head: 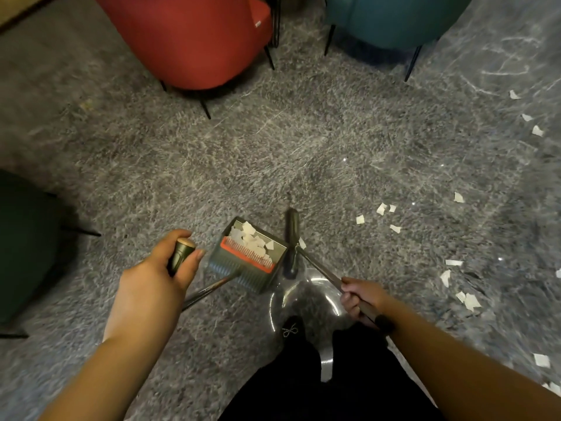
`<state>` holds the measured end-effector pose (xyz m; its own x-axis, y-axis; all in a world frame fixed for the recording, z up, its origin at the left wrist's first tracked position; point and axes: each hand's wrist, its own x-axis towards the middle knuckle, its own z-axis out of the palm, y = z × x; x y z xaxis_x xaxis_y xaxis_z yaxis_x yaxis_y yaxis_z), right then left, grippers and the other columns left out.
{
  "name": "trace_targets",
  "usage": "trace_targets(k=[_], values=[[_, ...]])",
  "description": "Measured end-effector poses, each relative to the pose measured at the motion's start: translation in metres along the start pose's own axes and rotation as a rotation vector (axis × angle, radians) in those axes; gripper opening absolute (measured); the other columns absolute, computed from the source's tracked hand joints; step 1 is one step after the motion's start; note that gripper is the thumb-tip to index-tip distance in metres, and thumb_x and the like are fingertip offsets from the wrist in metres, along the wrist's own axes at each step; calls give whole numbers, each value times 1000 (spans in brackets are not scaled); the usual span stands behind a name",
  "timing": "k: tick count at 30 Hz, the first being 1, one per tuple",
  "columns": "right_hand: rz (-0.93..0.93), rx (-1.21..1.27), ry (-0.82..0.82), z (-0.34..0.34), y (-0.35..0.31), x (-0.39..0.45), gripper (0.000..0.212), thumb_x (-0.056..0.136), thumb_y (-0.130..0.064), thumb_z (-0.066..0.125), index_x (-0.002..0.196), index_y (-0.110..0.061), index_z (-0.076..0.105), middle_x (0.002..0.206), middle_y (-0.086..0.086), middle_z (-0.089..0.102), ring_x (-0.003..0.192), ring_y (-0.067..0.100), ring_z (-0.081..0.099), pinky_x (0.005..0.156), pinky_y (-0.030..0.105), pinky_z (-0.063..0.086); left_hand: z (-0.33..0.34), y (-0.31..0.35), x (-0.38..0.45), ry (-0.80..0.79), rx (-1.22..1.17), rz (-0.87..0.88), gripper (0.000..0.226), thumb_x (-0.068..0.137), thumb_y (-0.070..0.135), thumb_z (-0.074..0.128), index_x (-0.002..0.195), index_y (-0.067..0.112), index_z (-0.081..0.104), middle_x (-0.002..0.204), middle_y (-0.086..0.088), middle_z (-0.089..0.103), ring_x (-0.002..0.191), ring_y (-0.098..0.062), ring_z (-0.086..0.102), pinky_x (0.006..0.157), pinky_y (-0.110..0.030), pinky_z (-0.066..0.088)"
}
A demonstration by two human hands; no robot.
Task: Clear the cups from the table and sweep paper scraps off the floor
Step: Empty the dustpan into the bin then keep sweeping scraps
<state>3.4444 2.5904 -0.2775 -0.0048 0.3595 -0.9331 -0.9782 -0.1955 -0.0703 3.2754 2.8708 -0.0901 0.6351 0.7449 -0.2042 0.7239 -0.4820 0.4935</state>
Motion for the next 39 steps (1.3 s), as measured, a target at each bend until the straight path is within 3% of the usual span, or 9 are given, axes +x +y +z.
trace_targets(k=[6,10,14,22,26,30,34,39], values=[[29,65,24,-39,-37,-3,31,103,-15,29,73,-14,37,41,-1,39,24,4,33,28,9,28,24,39,8,3,21,42,32,89,52,58,119,50,50,78,13,60,66,0,53,53,-25,42],[43,108,31,-88,-68,-15,38,104,-22,28,68,-12,35,41,-1,37,23,5,32,27,8,26,49,74,11,14,40,70,33,89,49,60,121,44,53,74,9,59,61,-12,53,56,-30,43],[-10,168,26,-135,-100,-31,33,104,-20,28,74,-12,37,42,0,39,24,5,34,28,9,28,82,116,16,-10,48,102,33,89,48,59,121,46,52,72,20,55,62,1,51,47,-21,39],[-174,252,112,-223,-141,-72,23,104,-12,27,87,-16,43,46,1,40,26,4,33,29,9,27,154,219,32,-105,41,158,34,89,53,55,122,49,49,79,9,60,62,-18,59,54,-35,51],[-207,374,168,-285,-143,-96,18,104,-13,31,97,-19,46,56,2,36,27,5,34,30,9,28,186,270,36,-122,53,250,36,86,58,52,120,48,50,73,16,56,60,-15,57,51,-33,51],[-218,457,230,-342,-131,-119,12,105,-18,33,100,-19,45,57,2,36,27,5,34,28,11,28,212,312,30,-143,54,342,55,72,73,38,121,49,47,73,15,55,62,-22,60,53,-40,56],[-233,519,289,-385,-110,-146,20,105,-22,33,90,-16,45,49,2,39,26,6,33,27,11,27,242,352,22,-154,62,490,57,76,69,38,121,40,55,73,8,56,57,-18,53,52,-30,46],[-254,575,433,-421,-80,-172,22,105,-18,29,89,-15,44,48,3,36,25,6,31,29,10,25,271,391,14,-215,53,537,44,84,60,48,123,41,53,74,5,61,58,-20,57,51,-30,47]])
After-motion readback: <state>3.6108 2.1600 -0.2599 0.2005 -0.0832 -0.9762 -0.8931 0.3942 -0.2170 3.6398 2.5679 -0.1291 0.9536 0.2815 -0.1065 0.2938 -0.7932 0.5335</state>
